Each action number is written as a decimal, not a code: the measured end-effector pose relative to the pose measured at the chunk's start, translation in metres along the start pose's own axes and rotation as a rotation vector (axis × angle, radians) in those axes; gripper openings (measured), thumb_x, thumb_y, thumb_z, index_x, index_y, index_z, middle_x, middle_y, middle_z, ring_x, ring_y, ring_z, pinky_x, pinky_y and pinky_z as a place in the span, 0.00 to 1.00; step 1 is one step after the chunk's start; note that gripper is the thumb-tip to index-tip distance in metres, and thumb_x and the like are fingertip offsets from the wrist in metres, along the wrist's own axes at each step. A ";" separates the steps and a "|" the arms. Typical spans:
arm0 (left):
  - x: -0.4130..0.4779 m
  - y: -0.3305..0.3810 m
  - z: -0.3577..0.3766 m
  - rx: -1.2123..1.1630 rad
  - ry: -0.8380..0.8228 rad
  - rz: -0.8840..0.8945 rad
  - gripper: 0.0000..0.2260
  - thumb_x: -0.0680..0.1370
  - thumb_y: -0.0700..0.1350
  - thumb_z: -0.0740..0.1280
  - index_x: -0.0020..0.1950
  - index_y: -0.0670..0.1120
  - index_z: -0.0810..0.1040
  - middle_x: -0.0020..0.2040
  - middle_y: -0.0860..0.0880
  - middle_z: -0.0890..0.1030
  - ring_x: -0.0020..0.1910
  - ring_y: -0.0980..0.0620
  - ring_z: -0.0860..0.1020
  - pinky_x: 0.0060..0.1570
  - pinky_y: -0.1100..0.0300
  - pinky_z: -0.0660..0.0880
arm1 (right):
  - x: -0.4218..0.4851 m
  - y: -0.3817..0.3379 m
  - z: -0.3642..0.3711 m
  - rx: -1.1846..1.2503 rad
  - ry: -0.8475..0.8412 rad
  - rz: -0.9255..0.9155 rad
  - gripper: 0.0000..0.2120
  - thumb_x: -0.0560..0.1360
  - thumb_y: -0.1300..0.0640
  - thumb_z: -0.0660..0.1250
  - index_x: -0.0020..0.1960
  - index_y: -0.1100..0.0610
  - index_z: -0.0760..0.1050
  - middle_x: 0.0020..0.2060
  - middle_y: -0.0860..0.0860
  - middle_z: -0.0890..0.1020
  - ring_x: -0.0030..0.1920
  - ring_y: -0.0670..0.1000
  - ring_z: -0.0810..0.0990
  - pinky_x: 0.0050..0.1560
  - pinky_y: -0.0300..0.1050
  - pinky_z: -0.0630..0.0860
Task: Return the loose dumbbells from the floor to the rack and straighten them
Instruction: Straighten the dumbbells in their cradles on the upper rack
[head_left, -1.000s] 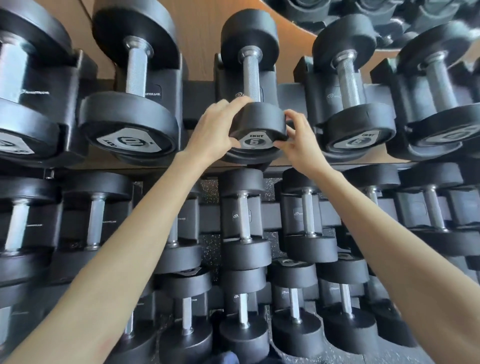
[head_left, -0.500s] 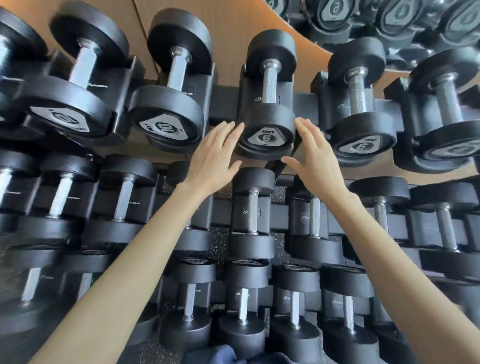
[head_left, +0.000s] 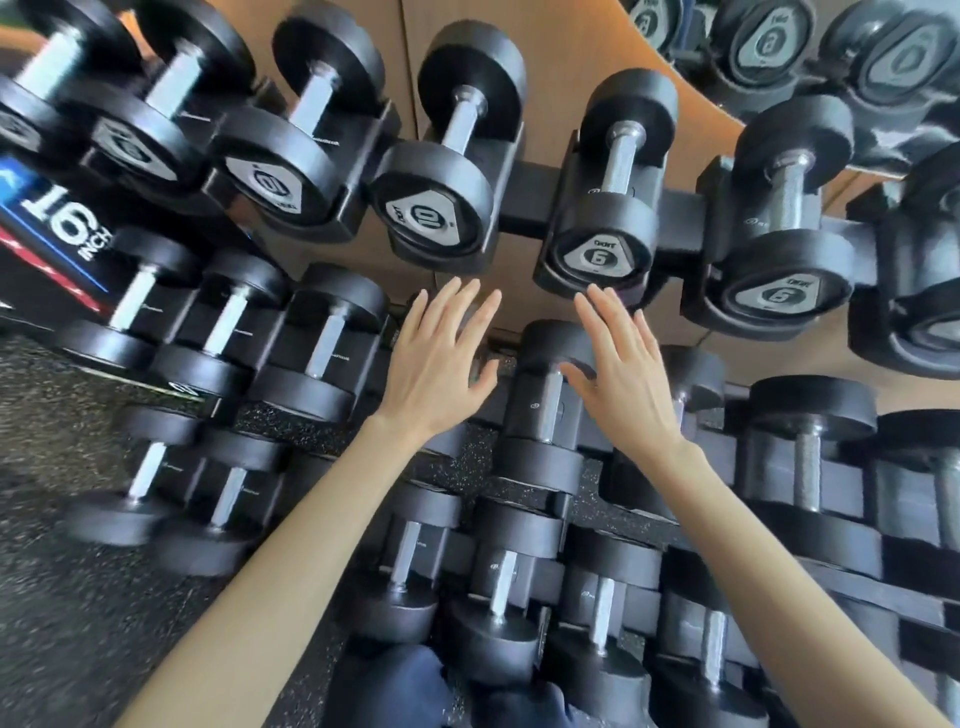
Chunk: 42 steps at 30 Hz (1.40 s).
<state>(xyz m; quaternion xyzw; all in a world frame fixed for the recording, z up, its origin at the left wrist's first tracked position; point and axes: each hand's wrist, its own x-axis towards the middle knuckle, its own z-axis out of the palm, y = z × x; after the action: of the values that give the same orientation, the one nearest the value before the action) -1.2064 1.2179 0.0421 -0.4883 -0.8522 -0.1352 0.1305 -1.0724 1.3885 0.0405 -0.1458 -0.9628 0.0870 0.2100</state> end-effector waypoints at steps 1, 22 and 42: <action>-0.003 -0.007 0.001 0.006 -0.001 -0.008 0.28 0.75 0.53 0.57 0.73 0.44 0.65 0.70 0.41 0.69 0.71 0.41 0.65 0.70 0.42 0.60 | 0.001 -0.005 0.004 0.001 -0.003 -0.012 0.34 0.71 0.57 0.71 0.72 0.59 0.60 0.72 0.56 0.65 0.73 0.54 0.60 0.71 0.56 0.59; 0.042 -0.221 0.010 -0.146 -0.106 0.084 0.34 0.77 0.50 0.65 0.76 0.43 0.53 0.76 0.41 0.57 0.75 0.43 0.57 0.71 0.52 0.58 | 0.150 -0.130 0.031 -0.101 -0.038 0.052 0.32 0.74 0.57 0.68 0.73 0.61 0.58 0.72 0.56 0.63 0.71 0.56 0.63 0.68 0.53 0.66; 0.155 -0.222 0.063 -0.772 -0.192 -0.334 0.28 0.67 0.40 0.76 0.62 0.40 0.67 0.55 0.48 0.78 0.54 0.49 0.75 0.48 0.65 0.68 | 0.238 -0.087 0.054 -0.118 -0.206 0.208 0.30 0.74 0.58 0.67 0.71 0.62 0.59 0.67 0.59 0.66 0.61 0.64 0.70 0.57 0.57 0.67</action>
<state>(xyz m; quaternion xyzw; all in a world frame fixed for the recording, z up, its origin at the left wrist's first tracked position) -1.4800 1.2559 0.0157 -0.3672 -0.8146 -0.4174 -0.1655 -1.3234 1.3761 0.1023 -0.2471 -0.9624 0.0660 0.0910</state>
